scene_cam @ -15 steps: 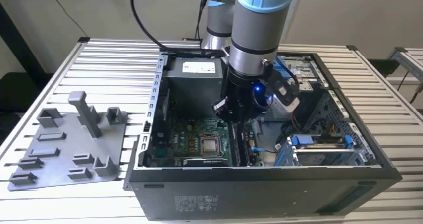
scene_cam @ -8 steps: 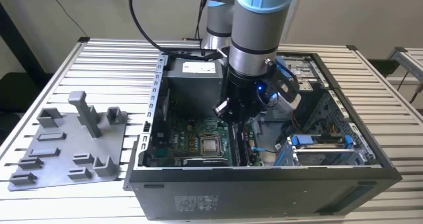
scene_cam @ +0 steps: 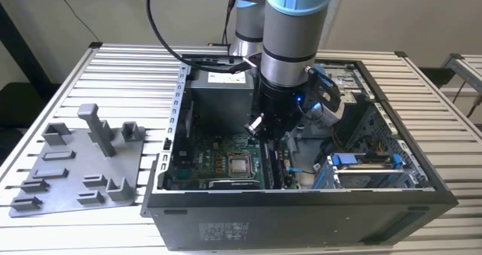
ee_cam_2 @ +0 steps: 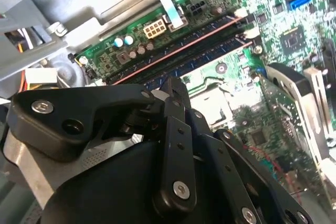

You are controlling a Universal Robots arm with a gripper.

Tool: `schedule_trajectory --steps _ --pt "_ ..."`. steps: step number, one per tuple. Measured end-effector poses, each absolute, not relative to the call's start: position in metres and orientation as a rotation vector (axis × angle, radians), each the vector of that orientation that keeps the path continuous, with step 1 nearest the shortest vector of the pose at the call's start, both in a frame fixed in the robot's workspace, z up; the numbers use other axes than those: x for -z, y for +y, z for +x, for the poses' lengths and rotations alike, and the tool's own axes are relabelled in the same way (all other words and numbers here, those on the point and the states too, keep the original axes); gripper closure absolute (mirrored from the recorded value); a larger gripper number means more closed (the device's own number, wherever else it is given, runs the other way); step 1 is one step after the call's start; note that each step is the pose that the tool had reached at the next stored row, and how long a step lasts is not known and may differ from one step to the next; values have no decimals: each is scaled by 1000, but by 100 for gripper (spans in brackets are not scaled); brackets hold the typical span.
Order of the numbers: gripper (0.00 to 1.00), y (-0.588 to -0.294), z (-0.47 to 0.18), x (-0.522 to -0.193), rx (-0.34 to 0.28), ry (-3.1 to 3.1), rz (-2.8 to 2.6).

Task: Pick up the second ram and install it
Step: 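Press down the second ram until it locks into place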

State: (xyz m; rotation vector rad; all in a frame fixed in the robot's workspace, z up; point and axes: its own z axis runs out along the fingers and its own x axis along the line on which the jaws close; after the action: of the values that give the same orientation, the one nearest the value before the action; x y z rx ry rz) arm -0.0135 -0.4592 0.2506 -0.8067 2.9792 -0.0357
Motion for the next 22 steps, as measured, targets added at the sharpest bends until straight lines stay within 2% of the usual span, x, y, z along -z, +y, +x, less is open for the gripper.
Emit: schedule_trajectory --steps 10,22 --pt "89 -459 -14 -251 39 2906 -1043" --pt "89 -459 -14 -250 79 2800 -1324"
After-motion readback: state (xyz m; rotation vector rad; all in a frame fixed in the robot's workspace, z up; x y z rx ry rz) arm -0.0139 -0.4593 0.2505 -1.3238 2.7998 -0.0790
